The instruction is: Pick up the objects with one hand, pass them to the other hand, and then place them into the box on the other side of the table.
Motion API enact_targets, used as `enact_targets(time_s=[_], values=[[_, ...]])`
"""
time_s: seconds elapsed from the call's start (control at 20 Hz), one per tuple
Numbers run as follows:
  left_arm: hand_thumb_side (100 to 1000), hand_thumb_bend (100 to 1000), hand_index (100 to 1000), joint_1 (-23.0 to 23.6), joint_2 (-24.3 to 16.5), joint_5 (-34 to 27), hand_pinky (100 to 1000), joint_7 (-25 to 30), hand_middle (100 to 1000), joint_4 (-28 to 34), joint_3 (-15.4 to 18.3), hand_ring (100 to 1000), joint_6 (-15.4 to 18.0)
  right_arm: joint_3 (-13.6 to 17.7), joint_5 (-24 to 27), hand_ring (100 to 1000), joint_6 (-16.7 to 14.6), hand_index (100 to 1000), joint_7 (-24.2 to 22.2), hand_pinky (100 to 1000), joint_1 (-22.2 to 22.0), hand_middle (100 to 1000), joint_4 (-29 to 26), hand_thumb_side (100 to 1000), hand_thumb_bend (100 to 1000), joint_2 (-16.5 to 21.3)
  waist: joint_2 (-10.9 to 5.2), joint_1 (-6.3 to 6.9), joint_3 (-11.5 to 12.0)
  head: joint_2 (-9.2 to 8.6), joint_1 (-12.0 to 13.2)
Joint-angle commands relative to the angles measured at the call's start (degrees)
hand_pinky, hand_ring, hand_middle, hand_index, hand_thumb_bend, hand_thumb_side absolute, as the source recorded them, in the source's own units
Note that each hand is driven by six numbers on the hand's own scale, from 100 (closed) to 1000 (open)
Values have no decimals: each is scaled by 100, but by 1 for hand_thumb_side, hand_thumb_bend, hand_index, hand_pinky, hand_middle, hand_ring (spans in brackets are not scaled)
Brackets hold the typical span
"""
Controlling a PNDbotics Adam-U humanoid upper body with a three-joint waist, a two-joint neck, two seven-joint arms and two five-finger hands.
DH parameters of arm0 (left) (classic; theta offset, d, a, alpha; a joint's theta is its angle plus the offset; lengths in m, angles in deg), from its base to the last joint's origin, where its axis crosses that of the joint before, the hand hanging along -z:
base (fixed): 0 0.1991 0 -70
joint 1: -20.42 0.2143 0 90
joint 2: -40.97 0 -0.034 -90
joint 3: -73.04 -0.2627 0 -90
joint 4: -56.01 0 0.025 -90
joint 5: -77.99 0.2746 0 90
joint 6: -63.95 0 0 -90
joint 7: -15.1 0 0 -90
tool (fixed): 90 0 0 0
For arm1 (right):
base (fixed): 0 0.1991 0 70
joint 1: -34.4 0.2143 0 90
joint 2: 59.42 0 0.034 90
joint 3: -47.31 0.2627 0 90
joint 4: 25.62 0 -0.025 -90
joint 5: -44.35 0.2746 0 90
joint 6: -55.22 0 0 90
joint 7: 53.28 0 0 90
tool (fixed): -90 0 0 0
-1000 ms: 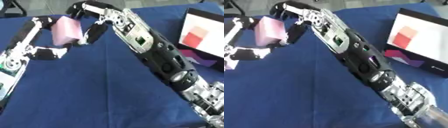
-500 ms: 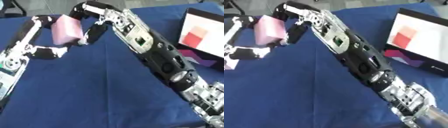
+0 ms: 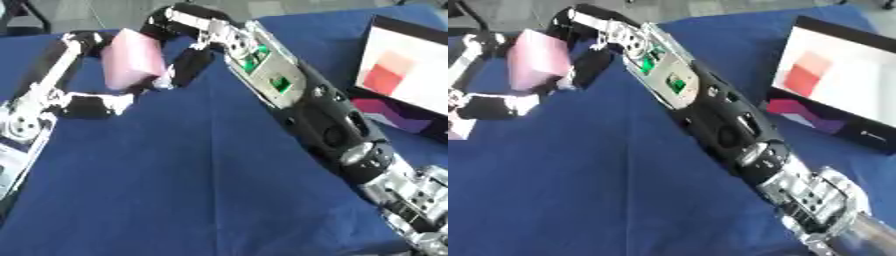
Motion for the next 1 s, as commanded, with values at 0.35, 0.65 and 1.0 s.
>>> enact_targets(time_s=[0.35, 0.65, 1.0], values=[[378, 830, 878, -61, -92, 290, 831, 163, 703, 135, 34, 783, 225, 46, 58, 724, 21, 536, -61, 898, 118, 429, -146, 100, 346, 83, -101, -2, -25, -12, -8], [499, 994, 887, -36, -132, 577, 839, -29, 713, 117, 101, 791, 68, 63, 49, 722, 40, 536, -123, 898, 121, 429, -178, 100, 344, 121, -112, 9, -32, -12, -26], [497, 963, 892, 112, -281, 669, 834, -374, 709, 123, 240, 787, -227, 129, 82, 721, 68, 537, -129, 898, 99, 430, -261, 100, 343, 214, -128, 18, -67, -12, -34]])
